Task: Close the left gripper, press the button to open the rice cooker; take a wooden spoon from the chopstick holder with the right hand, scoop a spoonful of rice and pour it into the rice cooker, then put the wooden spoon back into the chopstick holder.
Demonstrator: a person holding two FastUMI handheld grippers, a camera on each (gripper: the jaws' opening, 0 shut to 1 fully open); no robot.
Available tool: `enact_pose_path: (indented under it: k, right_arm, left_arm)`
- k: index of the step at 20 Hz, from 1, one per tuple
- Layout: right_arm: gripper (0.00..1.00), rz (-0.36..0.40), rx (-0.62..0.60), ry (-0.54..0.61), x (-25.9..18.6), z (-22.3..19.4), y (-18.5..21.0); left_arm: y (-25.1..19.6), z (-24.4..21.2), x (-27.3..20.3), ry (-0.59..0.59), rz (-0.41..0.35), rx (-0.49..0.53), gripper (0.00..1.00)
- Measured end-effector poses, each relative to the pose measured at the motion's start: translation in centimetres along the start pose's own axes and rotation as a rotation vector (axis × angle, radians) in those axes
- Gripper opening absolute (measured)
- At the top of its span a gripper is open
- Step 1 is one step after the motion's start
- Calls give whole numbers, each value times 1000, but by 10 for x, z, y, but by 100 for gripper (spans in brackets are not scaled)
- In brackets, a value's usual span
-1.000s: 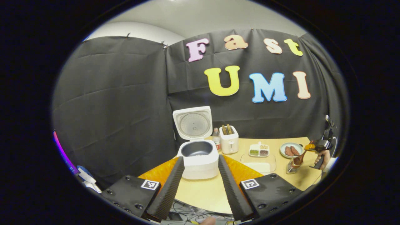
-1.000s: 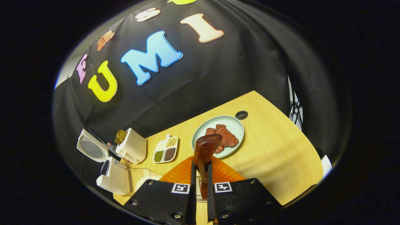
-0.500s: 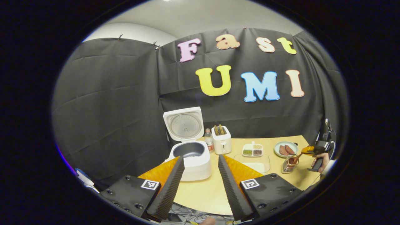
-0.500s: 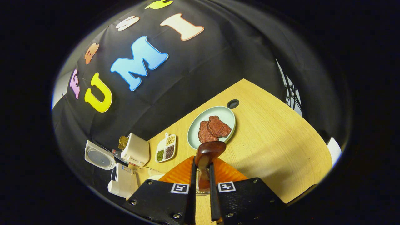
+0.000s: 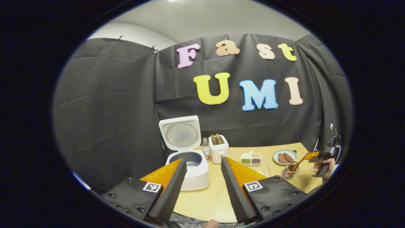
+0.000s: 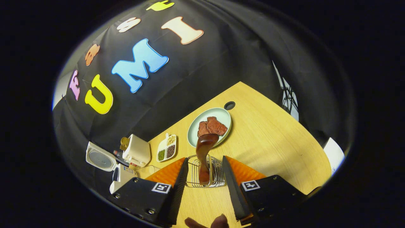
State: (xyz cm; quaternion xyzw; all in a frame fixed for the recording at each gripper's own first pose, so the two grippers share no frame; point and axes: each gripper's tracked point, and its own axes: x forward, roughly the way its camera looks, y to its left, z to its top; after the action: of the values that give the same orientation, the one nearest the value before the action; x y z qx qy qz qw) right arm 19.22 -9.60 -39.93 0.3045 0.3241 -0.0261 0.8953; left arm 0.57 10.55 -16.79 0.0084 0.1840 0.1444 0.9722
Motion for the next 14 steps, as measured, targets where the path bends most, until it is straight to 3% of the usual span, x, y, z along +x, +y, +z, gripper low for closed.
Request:
enact_pose_path:
  k: [2,3,4,10,14]
  right_arm:
    - [77,-1,-11,-42,-22,5,11]
    - [71,-9,-23,-70,-33,7,15]
    - [79,-20,-39,-95,-42,8,19]
    - [79,-77,-83,-357,-135,21,60]
    - [79,-115,-176,-411,-193,-9,94]
  left_arm:
    - [13,7,13,-24,-15,-27,80]
    - [18,7,21,-33,-27,-43,80]
    - [24,10,29,-44,-43,-56,80]
    - [64,27,95,-116,-166,-101,80]
    - [89,30,150,-132,-224,-196,79]
